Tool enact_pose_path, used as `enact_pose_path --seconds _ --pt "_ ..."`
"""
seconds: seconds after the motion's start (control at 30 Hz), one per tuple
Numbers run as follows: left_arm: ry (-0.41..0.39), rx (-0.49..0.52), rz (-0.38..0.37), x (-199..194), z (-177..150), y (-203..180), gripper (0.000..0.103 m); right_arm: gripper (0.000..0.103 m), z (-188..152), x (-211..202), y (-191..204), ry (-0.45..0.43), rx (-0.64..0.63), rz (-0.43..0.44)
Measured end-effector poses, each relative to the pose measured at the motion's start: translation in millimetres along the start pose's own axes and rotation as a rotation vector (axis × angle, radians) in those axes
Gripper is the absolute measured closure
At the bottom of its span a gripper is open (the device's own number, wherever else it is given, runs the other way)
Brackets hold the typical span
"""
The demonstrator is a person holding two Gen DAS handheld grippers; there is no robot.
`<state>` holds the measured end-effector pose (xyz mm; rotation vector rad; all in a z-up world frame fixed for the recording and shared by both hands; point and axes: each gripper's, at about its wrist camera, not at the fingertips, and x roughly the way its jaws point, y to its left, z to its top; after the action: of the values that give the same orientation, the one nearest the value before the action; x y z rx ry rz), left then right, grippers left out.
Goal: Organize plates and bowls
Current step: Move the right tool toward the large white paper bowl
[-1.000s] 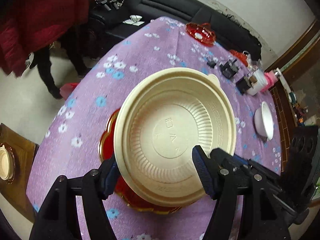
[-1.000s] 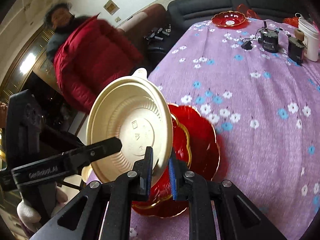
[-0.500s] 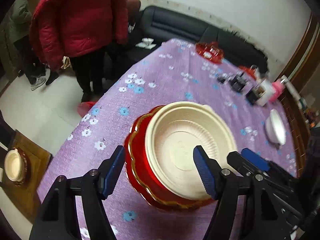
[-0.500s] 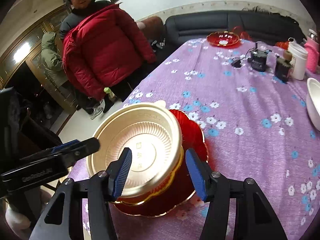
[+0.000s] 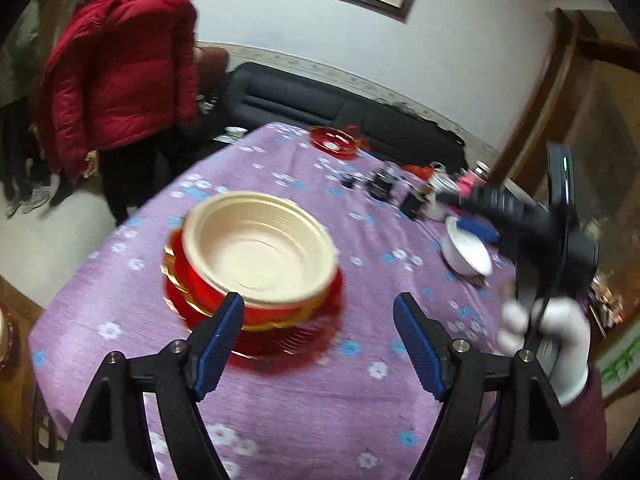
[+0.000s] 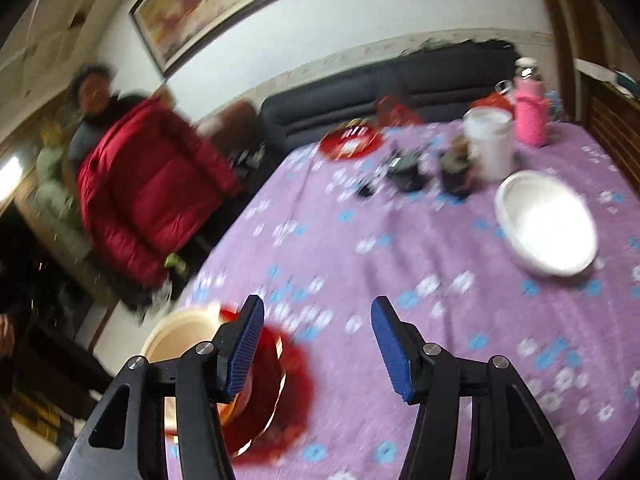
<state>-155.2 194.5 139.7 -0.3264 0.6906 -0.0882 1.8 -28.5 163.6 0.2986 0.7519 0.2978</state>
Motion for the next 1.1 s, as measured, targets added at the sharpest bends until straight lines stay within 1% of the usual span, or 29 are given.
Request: enact_pose_path --seconds 0.07,0.17,0.27,0.43,0.53,0.67,0.93,1.1 --pt "0.024 0.033 -0.015 5 -5 -13 0.027 0.042 8 -13 -6 -0.028 0.011 -0.007" --pt "0.046 0.053 -0.027 10 -11 -23 0.027 0.040 5 -28 -13 -0.039 0.017 -0.013" --pt "0.070 0.071 -0.037 15 -19 -30 0.026 0.040 -11 -28 -23 0.000 0.022 -0.026" --pt "0.112 0.100 -0.045 23 -32 -39 0.026 0.040 -52 -25 -41 0.076 0.004 -0.061" --pt "0.142 0.121 -0.055 29 -38 -47 0.026 0.040 -70 -25 -55 0.113 0.008 -0.078" --pt "0.172 0.140 -0.069 36 -44 -57 0.026 0.040 -87 -29 -72 0.132 0.004 -0.110" --pt "0.200 0.168 -0.078 43 -49 -72 0.026 0.040 -99 -42 -98 0.136 0.015 -0.136" --pt "0.200 0.166 -0.082 41 -50 -80 0.026 0.040 -103 -47 -102 0.137 0.010 -0.129"
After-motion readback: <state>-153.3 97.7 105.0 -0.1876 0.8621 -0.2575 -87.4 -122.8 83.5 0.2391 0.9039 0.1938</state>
